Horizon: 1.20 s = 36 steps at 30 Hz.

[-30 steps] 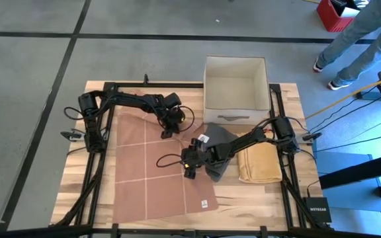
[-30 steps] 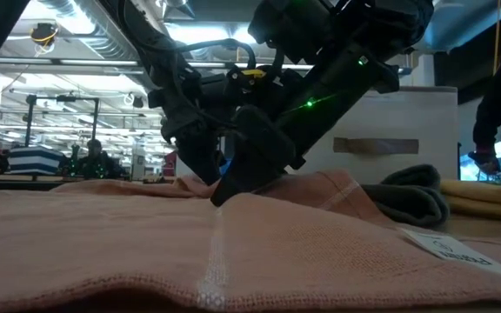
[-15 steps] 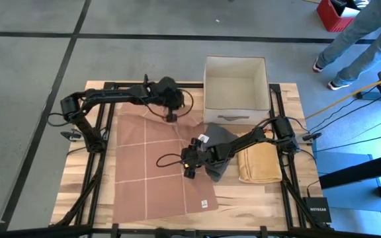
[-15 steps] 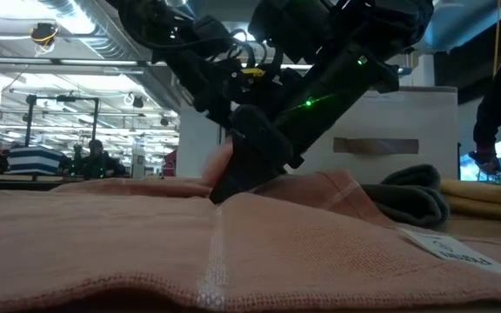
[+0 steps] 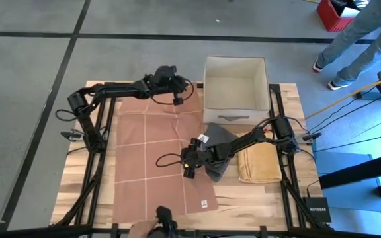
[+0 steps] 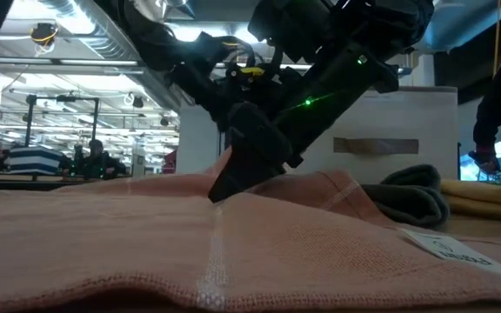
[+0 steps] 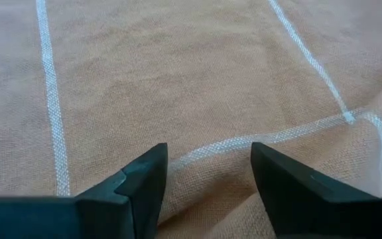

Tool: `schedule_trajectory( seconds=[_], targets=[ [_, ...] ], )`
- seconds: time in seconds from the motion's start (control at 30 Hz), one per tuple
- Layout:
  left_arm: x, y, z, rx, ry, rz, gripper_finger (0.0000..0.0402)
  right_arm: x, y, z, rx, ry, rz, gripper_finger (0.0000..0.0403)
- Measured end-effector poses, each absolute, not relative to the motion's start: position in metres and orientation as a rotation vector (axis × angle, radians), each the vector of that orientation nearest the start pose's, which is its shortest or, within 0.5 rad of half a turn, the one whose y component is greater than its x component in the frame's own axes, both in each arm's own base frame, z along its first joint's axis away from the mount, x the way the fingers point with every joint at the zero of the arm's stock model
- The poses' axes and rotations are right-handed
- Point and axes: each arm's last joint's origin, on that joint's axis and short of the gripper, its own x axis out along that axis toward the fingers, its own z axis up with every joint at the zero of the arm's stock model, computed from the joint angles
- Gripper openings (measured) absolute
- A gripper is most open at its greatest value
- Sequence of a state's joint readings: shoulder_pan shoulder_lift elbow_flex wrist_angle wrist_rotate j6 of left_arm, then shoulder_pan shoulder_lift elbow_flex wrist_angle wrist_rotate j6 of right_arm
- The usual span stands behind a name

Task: Fold towel
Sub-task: Fold the brown towel

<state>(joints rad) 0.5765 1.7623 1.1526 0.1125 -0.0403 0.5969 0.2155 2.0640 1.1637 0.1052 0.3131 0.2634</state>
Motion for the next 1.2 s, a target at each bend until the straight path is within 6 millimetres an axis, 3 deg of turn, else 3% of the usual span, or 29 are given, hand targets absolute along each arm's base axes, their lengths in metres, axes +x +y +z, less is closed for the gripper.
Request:
schedule_trajectory(
  seconds=[0.13,0.3,0.4,0.5,0.67,0.8,0.97,1.2],
  targets=[
    [0.329,0.223,0.219,0.5,0.696,0.495,0.0035,0.403,0.079,0.113,0.043,0.748,-0.191,0.0221],
    [0.326,0.221,0.234,0.494,0.767,0.706,0.0117,0.403,0.079,0.114,0.046,0.748,-0.185,0.0221],
    [0.322,0.195,0.262,0.429,0.79,0.686,0.0153,0.403,0.079,0.113,0.047,0.75,-0.184,0.0221],
    [0.309,0.157,0.283,0.308,0.808,0.54,0.0171,0.403,0.079,0.113,0.047,0.751,-0.183,0.0221],
    [0.276,0.09,0.295,0.025,0.902,0.23,0.0172,0.404,0.08,0.114,0.053,0.75,-0.171,0.0221],
    [0.249,0.034,0.267,-0.102,1.041,0.114,0.0162,0.408,0.082,0.119,0.071,0.773,-0.123,0.0221],
    [0.211,-0.025,0.226,-0.23,1.137,0.097,0.0152,0.414,0.092,0.135,0.109,0.84,-0.044,0.0221],
    [0.178,-0.09,0.184,-0.365,1.154,0.045,0.0136,0.411,0.138,0.153,0.07,0.842,0.159,0.0221]
  ],
)
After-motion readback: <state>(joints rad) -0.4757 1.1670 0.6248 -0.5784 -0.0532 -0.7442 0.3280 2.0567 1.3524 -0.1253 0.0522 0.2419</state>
